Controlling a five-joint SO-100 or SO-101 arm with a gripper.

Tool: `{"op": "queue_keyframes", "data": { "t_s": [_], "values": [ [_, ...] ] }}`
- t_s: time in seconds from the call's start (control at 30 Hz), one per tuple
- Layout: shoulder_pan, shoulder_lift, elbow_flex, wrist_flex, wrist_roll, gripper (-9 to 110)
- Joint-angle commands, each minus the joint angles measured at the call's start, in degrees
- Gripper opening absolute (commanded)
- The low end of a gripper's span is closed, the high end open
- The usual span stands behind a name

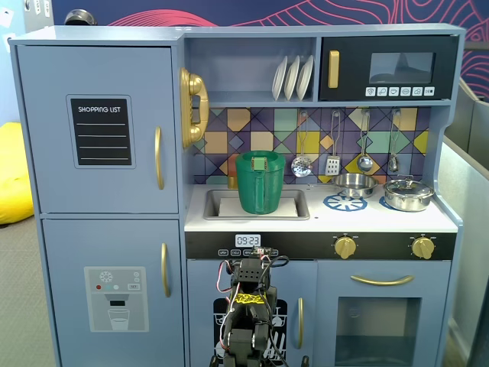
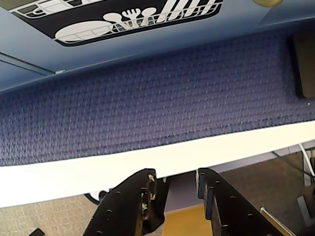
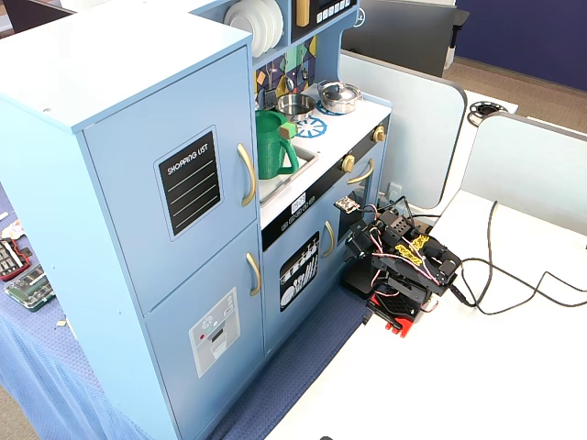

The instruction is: Open the left cabinet door

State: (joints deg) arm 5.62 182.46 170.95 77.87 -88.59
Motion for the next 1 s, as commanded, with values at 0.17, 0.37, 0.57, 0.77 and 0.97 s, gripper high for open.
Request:
{"op": "queue_keyframes", "data": {
  "t_s": [0.17, 0.37, 0.57, 0.77, 0.97],
  "values": [
    [-0.3, -0.4, 0.8, 9.8, 2.3, 0],
    [-0.7, -0.4, 0.8, 9.8, 2.3, 0],
    [-7.2, -0.6, -1.8, 0.7, 8.2, 2],
    [-21.2, -5.2, -17.0, -15.9, 6.2, 1],
    [-26.6, -6.5, -27.8, -33.3, -4.6, 3]
  ]
}}
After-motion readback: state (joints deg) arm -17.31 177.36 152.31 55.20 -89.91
